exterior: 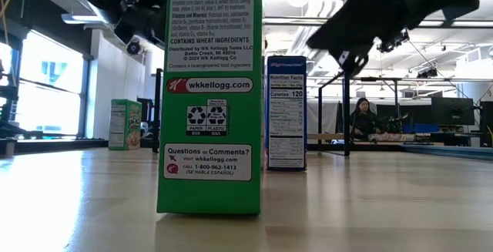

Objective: Stack cereal on shelf
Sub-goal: Put the top blue cereal box on the shelf aligned with the other blue cereal box

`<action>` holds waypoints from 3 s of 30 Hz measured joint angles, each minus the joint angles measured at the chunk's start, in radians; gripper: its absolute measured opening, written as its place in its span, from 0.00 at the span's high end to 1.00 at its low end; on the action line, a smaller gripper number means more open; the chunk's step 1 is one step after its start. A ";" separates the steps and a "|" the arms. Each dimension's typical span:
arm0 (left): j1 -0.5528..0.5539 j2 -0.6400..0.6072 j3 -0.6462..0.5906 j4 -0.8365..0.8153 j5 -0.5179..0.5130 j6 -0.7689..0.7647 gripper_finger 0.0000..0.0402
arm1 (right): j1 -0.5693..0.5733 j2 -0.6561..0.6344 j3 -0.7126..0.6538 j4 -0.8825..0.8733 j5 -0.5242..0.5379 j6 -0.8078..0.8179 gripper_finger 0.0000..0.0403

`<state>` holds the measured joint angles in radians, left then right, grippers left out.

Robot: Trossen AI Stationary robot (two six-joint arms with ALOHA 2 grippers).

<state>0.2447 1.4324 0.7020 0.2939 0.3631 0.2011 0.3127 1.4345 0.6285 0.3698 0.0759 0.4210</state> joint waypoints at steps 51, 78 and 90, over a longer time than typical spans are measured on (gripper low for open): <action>-0.187 0.062 0.204 -0.292 -0.119 -0.042 0.40 | -0.136 0.218 0.059 -0.055 0.151 -0.072 0.99; -0.200 0.309 0.479 -0.594 -0.168 0.203 0.45 | -0.136 0.218 0.059 -0.047 0.130 -0.134 0.99; -0.175 0.249 0.478 -0.657 -0.171 0.228 0.57 | -0.136 0.218 0.059 -0.045 0.105 -0.134 0.99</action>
<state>0.0693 1.6819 1.1797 -0.3632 0.1922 0.4287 0.1764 1.6527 0.6876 0.3249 0.1811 0.2867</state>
